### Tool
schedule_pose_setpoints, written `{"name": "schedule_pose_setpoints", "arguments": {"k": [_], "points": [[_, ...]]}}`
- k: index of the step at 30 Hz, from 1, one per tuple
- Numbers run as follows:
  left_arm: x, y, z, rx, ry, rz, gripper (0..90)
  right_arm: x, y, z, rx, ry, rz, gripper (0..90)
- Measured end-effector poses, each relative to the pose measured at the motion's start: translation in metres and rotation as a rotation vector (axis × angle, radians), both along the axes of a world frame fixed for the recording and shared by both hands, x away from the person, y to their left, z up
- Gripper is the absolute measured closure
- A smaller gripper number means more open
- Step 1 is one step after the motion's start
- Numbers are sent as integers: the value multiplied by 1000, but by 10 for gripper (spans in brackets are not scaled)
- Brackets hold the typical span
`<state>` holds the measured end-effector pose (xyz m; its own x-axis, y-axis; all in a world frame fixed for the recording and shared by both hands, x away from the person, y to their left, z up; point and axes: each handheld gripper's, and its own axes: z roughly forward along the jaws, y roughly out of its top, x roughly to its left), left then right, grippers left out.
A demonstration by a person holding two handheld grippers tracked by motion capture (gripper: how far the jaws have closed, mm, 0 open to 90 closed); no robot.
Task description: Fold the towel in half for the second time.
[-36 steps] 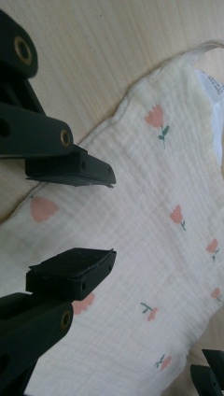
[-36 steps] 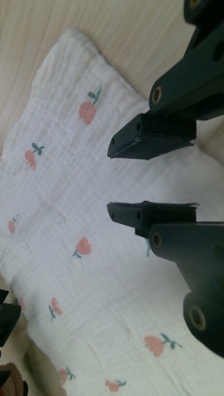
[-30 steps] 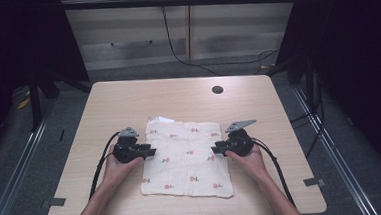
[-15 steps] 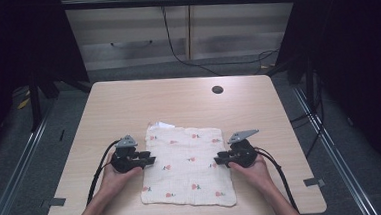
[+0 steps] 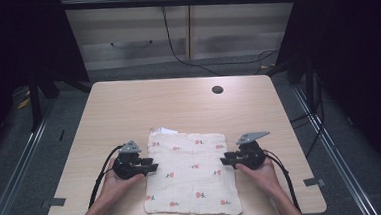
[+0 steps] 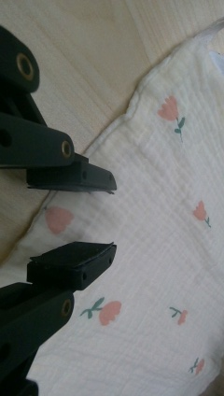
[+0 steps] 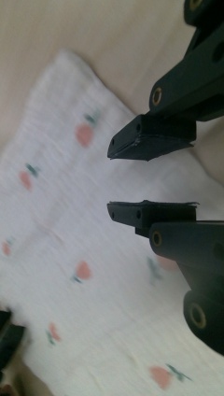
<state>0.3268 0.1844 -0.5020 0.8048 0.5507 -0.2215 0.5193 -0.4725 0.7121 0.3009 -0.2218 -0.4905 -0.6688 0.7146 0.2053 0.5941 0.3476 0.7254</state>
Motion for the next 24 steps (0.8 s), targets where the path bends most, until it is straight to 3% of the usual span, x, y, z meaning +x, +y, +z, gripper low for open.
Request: {"name": "schedule_pose_setpoints", "arguments": {"k": [2, 4, 5, 6, 11, 16, 18, 20, 23, 24], "points": [[0, 0, 0, 1, -5, -3, 630, 7, -2, 2, 7, -12, -14, 683], [0, 0, 0, 3, -9, -10, 631, 29, -6, 3, -2, -57, -48, 696], [0, 0, 0, 3, -10, -10, 631, 29, -6, 3, -2, -57, -48, 696], [0, 1, -1, -4, -8, -9, 630, 45, -9, 0, -6, -41, -72, 696], [0, 1, -1, -4, -10, -10, 630, 71, -7, -11, -4, -13, -94, 671], [-2, 1, -2, -8, -16, -6, 623, 81, -3, -16, -45, -13, -102, 660], [-2, 1, -2, -10, -19, -6, 623, 83, -4, -17, -20, 2, -105, 657], [-2, 1, -2, -11, -19, -5, 623, 83, -2, -17, -32, -6, -94, 665], [-2, 1, -2, -13, -18, -4, 623, 83, -1, -17, -31, -4, -82, 727], [-2, 1, -2, -13, -18, -4, 623, 82, -1, -17, -36, -1, -79, 792]]}}
